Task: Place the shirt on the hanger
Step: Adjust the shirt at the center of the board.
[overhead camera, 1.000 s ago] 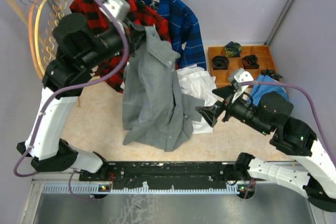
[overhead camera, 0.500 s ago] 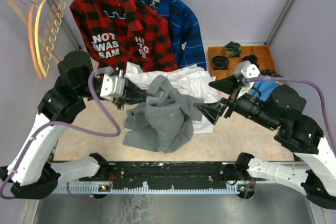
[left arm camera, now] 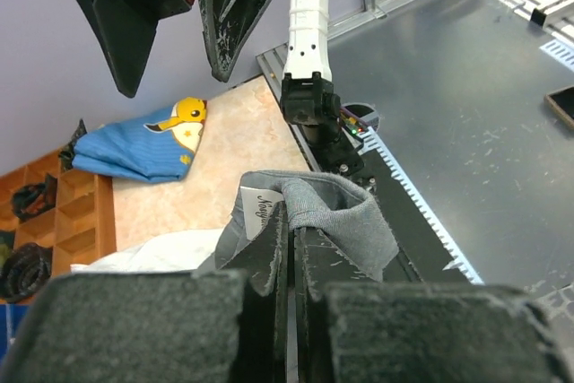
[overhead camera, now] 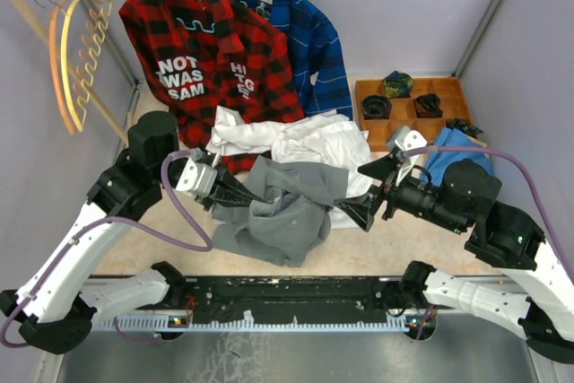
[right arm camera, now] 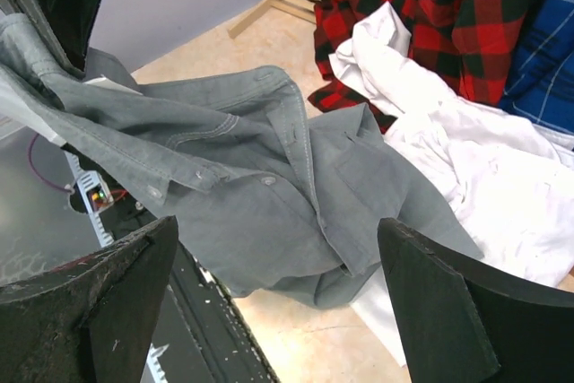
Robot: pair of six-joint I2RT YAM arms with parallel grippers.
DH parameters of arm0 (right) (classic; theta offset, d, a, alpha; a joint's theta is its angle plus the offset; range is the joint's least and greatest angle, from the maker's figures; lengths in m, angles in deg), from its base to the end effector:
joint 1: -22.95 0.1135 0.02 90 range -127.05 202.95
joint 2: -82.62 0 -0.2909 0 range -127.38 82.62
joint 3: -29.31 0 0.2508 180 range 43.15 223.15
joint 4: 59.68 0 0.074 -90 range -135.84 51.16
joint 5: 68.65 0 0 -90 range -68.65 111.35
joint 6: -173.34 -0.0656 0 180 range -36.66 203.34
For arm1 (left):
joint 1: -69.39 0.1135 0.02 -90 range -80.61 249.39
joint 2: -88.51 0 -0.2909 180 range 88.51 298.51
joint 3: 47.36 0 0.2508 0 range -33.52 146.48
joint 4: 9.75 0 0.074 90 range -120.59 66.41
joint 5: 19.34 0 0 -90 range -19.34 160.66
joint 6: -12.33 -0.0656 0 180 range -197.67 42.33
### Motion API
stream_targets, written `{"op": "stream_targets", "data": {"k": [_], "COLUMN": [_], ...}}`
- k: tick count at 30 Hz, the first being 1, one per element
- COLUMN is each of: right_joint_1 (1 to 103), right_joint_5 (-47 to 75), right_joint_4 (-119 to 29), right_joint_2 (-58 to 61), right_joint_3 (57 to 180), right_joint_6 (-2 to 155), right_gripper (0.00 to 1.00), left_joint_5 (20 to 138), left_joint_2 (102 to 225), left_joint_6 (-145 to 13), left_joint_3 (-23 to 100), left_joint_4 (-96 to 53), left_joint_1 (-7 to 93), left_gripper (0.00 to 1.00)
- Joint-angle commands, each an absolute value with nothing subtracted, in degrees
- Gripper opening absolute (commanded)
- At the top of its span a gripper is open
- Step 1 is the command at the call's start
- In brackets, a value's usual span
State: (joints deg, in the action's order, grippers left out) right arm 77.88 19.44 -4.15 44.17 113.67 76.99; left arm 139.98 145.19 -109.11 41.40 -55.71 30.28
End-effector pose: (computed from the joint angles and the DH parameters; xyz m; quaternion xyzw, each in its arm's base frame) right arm 0.0581 0.0866 0.4512 -0.3240 0.6918 0.3398 0.5487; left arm 0.0909 -0.1530 0.4665 0.6602 0.3263 -0.4807 0.4760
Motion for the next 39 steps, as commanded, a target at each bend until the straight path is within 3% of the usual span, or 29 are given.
{"op": "stream_targets", "data": {"k": [1, 10, 16, 22, 31, 33, 39], "right_joint_1": [77.72, 77.73, 77.70, 77.75, 77.84, 77.97, 78.11], "right_joint_5": [18.63, 1.96, -1.49, -5.59, -23.25, -25.03, -26.03], "right_joint_4": [-6.48, -11.79, -14.99, -17.59, -21.48, -22.34, -32.15], "right_joint_2": [45.01, 44.44, 40.75, 33.90, 19.93, 17.94, 20.00], "right_joint_3": [112.48, 108.61, 107.88, 108.06, 108.27, 106.91, 100.44], "right_joint_6": [77.86, 81.24, 83.26, 86.62, 87.88, 87.79, 82.61], "right_gripper": [0.93, 0.93, 0.93, 0.93, 0.92, 0.83, 0.09], "left_joint_5": [143.12, 145.82, 149.14, 148.94, 145.61, 144.28, 139.77], "left_joint_2": [143.08, 144.53, 145.79, 146.78, 147.44, 147.21, 144.08], "left_joint_6": [-118.23, -137.55, -148.52, -150.36, -150.41, -150.06, -144.60], "left_joint_3": [40.33, 41.57, 41.49, 42.13, 42.90, 42.85, 39.15], "left_joint_4": [-56.95, -70.21, -75.08, -75.64, -75.94, -75.28, -66.27], "left_joint_1": [29.86, 28.30, 26.93, 25.38, 24.65, 24.63, 24.65], "left_gripper": [0.00, 0.00, 0.00, 0.00, 0.00, 0.00, 0.00]}}
